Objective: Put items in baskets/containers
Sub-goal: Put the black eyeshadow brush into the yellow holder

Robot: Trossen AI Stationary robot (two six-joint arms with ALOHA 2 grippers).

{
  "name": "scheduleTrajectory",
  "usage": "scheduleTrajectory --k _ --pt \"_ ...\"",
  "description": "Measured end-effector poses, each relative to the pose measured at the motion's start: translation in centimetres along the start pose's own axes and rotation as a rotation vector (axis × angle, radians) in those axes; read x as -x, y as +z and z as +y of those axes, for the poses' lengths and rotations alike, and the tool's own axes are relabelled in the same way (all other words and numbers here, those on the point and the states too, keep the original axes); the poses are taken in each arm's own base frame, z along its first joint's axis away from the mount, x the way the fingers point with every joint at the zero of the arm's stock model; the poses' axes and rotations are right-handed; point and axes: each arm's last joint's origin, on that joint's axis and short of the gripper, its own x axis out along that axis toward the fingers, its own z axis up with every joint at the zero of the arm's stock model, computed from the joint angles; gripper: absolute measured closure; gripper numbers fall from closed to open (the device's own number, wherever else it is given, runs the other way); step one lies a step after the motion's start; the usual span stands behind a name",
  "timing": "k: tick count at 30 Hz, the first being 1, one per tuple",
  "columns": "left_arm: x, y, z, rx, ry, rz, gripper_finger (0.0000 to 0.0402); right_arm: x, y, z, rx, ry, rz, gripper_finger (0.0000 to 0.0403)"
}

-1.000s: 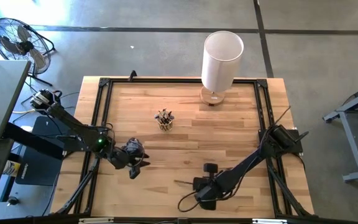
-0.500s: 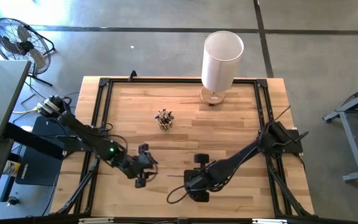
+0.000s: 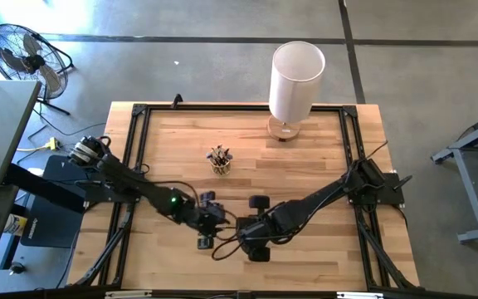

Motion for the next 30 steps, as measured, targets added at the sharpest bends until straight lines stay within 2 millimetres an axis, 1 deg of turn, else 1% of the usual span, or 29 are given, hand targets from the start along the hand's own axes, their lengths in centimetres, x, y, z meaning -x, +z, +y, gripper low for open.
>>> scheduleTrajectory --k 2,5,7,10,14,23,30 --pt "-0.1 0.8 0.2 -0.012 -0.037 -0.001 0.0204 0.0 0.2 -0.3 0.004 -0.002 -0.003 0.0403" --pt "-0.2 1.7 0.5 -0.023 -0.044 -0.009 0.0204 -0.1 0.4 -0.6 0.007 -0.006 -0.004 0.0403" --pt "-0.3 1.6 0.7 -0.036 -0.033 0.018 0.0204 -0.1 0.4 -0.8 0.004 -0.007 -0.003 0.0403" --pt "-0.2 2.3 1.0 -0.038 -0.037 -0.007 0.0204 -0.2 0.6 -0.8 0.012 -0.005 -0.013 0.0403" --pt "-0.8 2.1 1.2 -0.048 -0.03 0.015 0.0204 -0.1 0.8 -0.9 0.012 0.004 -0.026 0.0403" --pt "-0.7 2.3 1.2 -0.046 -0.041 -0.004 0.0204 -0.1 1.0 -0.9 0.022 -0.032 -0.064 0.0403" --pt "-0.6 3.2 0.9 -0.025 -0.071 -0.096 0.0204 -0.1 1.2 -0.9 0.025 -0.054 -0.093 0.0403"
